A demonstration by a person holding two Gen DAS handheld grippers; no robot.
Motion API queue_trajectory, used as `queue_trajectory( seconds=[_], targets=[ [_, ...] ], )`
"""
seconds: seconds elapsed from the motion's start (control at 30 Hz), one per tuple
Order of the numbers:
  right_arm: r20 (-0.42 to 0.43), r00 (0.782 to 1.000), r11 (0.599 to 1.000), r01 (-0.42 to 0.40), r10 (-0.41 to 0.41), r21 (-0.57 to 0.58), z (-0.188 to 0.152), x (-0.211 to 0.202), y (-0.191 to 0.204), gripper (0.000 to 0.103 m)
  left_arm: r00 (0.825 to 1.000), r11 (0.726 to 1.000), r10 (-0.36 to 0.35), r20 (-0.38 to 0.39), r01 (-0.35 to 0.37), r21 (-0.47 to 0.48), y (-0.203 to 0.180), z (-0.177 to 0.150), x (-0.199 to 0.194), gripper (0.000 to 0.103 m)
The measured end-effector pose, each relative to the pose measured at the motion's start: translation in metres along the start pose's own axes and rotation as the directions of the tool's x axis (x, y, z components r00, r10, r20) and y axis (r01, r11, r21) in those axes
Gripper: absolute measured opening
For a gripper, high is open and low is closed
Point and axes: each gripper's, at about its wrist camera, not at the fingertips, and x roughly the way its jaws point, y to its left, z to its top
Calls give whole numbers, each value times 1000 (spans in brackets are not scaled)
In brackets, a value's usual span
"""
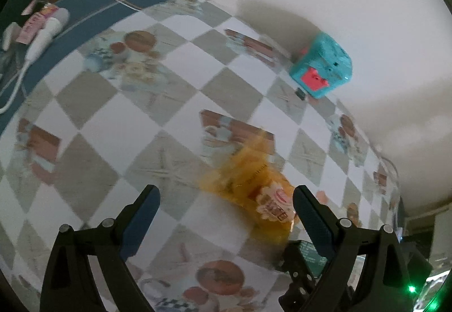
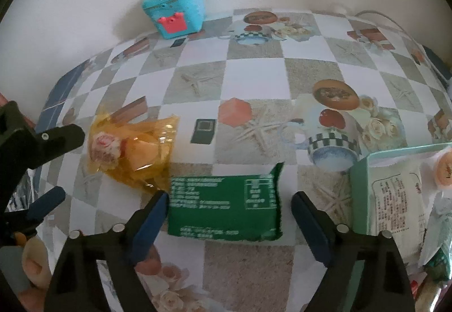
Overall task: Organize snacks
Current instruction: 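Grasp the dark green pack with the right gripper while the left grasps the yellow bread bag, then carry the yellow bread bag and dark green pack over the tray with both grippers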
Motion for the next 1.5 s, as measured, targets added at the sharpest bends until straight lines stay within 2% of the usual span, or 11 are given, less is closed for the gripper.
queue_trajectory(
  seconds=[0.2,0.5,0.53,0.57,0.63,0.83,1.13,1.37,1.5],
  targets=[
    [12,1000,1000,-5,5,10,3,-2,-7,77,998,998,-61,-19,60,-21,-6,-3,14,95],
    [17,1000,1000,-15,15,8,3,-2,-9,75,997,997,-76,-24,76,-4,-19,-12,34,94],
    [17,1000,1000,-16,15,9,3,-3,-9,75,997,997,-78,-22,78,-2,-20,-12,34,89],
    [17,1000,1000,-16,16,10,2,-3,-9,75,996,996,-91,-24,91,-7,-20,-12,34,80],
    [18,1000,1000,-16,15,12,2,-4,-10,73,991,991,-130,-32,129,-18,-21,-13,35,69],
    [11,1000,1000,-11,11,13,1,-5,-10,72,989,989,-144,-42,142,-45,-18,-14,32,58],
    [-20,1000,1000,4,-4,15,-4,-17,-11,70,991,992,-111,-77,106,-66,-17,-19,16,51],
    [-8,1000,1000,17,-16,26,-10,-51,-14,70,988,987,-132,-80,123,-102,-16,-28,-17,51],
    [7,1000,999,22,-22,30,-15,-75,-16,70,990,991,-116,-74,110,-82,-19,-38,-38,50]
  ],
)
